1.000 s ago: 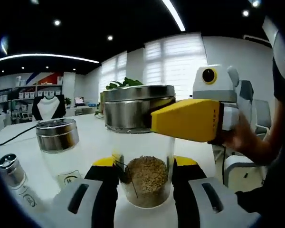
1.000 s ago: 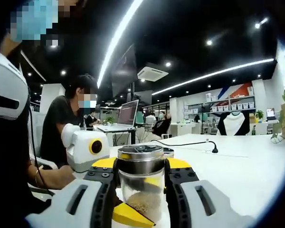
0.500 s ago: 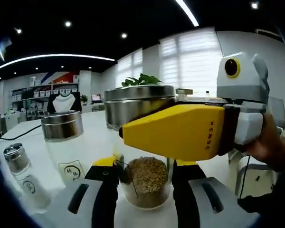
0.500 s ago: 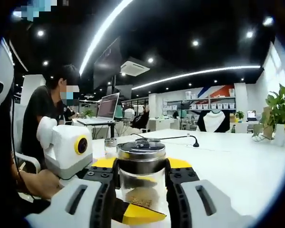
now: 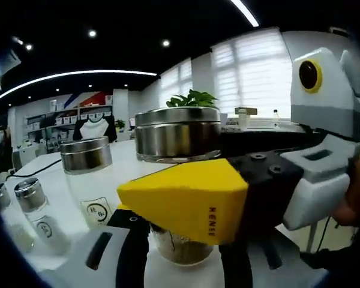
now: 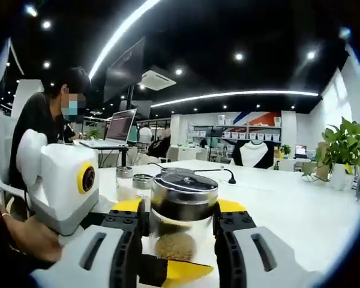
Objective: Rotate the seasoning bottle until the label or dispensing opening points toward the visible target arrow and the bottle remains upright within the marked orientation range
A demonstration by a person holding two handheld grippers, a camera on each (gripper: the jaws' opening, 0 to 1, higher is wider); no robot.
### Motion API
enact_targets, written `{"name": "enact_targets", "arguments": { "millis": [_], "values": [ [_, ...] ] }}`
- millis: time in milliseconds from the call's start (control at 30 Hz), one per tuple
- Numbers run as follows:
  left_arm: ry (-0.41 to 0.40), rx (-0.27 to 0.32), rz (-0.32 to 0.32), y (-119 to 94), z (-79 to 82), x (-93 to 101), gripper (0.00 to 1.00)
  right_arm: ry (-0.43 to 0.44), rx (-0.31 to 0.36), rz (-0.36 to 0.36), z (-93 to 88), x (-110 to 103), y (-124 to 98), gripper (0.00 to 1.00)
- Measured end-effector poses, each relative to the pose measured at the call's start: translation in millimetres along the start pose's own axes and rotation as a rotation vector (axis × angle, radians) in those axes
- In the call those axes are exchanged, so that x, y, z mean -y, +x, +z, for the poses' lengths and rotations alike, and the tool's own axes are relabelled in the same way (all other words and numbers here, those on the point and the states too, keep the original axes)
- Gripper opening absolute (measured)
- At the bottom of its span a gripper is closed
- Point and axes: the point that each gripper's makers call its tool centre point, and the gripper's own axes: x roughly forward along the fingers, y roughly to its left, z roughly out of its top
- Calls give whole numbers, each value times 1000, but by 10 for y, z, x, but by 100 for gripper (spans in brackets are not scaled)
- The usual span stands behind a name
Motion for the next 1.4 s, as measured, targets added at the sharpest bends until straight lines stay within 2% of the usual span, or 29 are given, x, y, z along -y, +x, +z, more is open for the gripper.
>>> {"name": "enact_targets", "arguments": {
  "millis": [133, 233, 367, 533, 600, 833, 1000, 1167, 1233, 1367, 1400],
  "values": [
    [12, 1, 7, -10, 4, -10, 45, 34, 6, -16, -10, 53, -5, 41],
    [11, -1, 8, -15, -4, -12, 45, 72, 11, 0, -12, 60, 0, 40],
    [10, -3, 4, -12, -8, -6, 46, 96, 43, 35, -7, 72, -14, 39],
    [3, 8, -30, -16, 19, 19, 45, 130, 51, 107, 8, 93, -30, 38],
    [13, 7, -65, -13, 39, 31, 45, 139, 56, 141, 16, 108, -44, 38],
    [-18, 48, -195, -24, 184, 105, 46, 171, 117, 328, 179, 38, -108, 38],
    [47, 55, -267, -57, 268, 172, 47, 141, 137, 396, 287, -30, -164, 38],
    [56, 97, -426, -125, 400, 309, 49, 120, 164, 481, 399, -120, -240, 38],
    [50, 89, -500, -144, 396, 351, 49, 106, 155, 495, 402, -137, -248, 38],
    [112, 62, -524, -122, 368, 381, 50, 82, 139, 512, 371, -165, -240, 38],
    [99, 54, -510, -113, 365, 376, 50, 81, 136, 513, 362, -157, -235, 38]
  ]
}}
